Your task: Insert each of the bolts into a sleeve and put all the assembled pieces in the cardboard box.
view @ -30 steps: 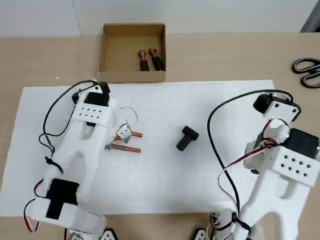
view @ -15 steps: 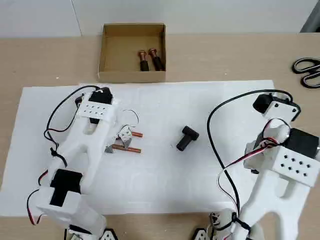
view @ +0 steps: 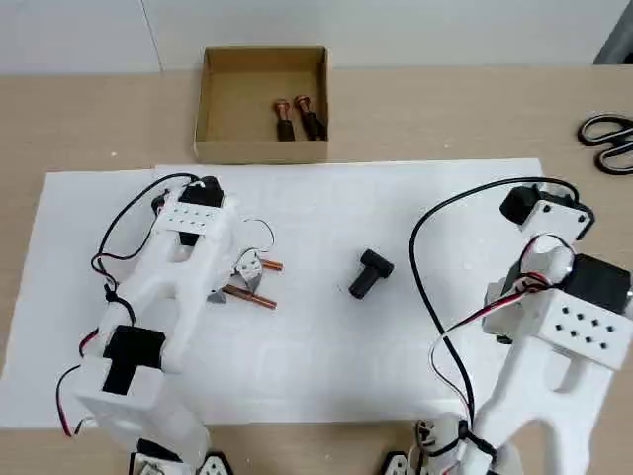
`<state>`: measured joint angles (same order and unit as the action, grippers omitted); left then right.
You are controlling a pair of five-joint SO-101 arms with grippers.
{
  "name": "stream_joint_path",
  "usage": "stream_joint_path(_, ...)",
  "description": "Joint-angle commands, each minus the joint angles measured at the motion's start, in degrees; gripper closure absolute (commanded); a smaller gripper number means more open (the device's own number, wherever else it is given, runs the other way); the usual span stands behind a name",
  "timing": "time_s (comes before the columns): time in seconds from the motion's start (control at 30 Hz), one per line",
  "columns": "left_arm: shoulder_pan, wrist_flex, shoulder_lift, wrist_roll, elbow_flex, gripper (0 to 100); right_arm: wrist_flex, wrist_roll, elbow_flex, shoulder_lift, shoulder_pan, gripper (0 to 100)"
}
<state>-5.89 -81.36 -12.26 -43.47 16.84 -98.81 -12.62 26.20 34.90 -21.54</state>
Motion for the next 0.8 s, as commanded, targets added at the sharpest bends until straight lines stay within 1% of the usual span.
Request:
stream_joint_path(0.0, 1.2, -0.7, 0.0, 0.2, -0.1, 85, -0.4, -0.4, -0.2, 1.1, -0.5, 99.5)
stream_joint_path(0.1, 1.9, -0.7, 0.4, 0.2, -0.1, 86, -0.4, -0.4, -0.2, 1.1, -0.5, 99.5)
stream_joint_path(0.3, 6.4, -0.6, 0.0, 0.5, -0.4, 97, -0.4, -0.4, -0.2, 1.1, -0.5, 99.5)
stream_joint_path(0.4, 6.9, -0.7, 0.0, 3.0, -0.1, 97, -0.4, -0.4, -0.2, 1.1, -0.5, 99.5)
stream_joint_path(0.63, 6.5, -0.4, 0.0, 2.9, -0.1, 98, -0.4, -0.4, -0.2, 1.1, -0.3, 99.5)
stream_joint_path(0.77, 6.4, -0.8, 0.4, 2.9, -0.3, 99, -0.4, -0.3, -0.2, 1.1, -0.3, 99.5)
